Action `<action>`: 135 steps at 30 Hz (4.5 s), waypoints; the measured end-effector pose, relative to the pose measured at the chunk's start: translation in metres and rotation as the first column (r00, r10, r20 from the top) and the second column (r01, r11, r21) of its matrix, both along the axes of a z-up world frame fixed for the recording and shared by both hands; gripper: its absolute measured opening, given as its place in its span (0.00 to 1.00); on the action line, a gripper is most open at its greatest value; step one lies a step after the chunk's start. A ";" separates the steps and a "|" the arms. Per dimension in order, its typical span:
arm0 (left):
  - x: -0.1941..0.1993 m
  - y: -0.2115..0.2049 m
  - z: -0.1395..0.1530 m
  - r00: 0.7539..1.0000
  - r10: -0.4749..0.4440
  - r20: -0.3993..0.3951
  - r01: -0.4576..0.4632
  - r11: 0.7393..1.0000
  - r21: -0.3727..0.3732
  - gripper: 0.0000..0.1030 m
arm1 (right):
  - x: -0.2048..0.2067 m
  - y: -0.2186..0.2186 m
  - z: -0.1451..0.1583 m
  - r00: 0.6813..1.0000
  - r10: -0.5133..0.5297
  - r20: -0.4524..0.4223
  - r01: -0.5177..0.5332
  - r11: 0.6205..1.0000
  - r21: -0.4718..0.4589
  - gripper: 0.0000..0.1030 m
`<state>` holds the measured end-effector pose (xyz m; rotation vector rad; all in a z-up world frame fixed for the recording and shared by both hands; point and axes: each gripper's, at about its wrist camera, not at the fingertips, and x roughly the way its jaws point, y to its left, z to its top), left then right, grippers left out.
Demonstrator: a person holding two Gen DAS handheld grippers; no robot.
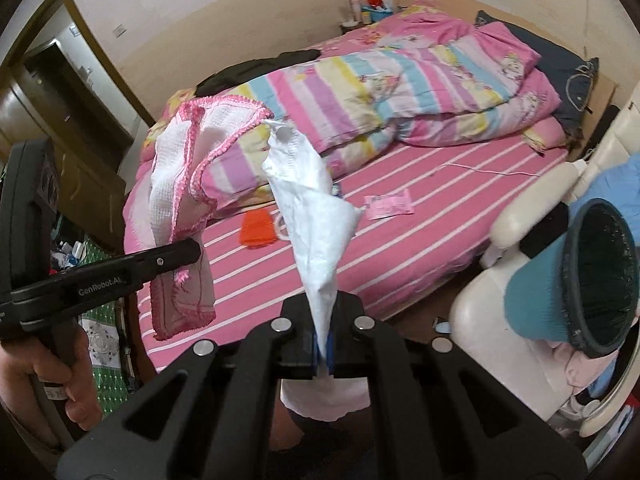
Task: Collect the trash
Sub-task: 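Carry the gauze and tissue in both tools over to the black trash bin, then open both tools over the bin, dropping the gauze and tissue inside, then move both tools back over the bed toward the orange net and tape roll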
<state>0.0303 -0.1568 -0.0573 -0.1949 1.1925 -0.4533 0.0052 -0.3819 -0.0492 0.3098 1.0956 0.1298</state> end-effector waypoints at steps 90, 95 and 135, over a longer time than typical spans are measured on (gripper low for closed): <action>0.015 -0.487 -0.127 0.811 -0.534 -0.241 0.557 0.829 0.039 0.74 | -0.066 -0.426 -0.185 0.791 -0.538 -0.292 0.554 0.832 -0.032 0.84; 0.025 -0.456 -0.112 0.849 -0.484 -0.212 0.500 0.865 0.029 0.78 | -0.047 -0.406 -0.167 0.829 -0.500 -0.250 0.511 0.859 -0.024 0.85; 0.033 0.077 -0.059 0.991 0.058 -0.120 -0.057 0.998 0.015 0.82 | 0.032 0.067 -0.068 0.995 -0.053 -0.085 0.057 0.998 0.042 0.85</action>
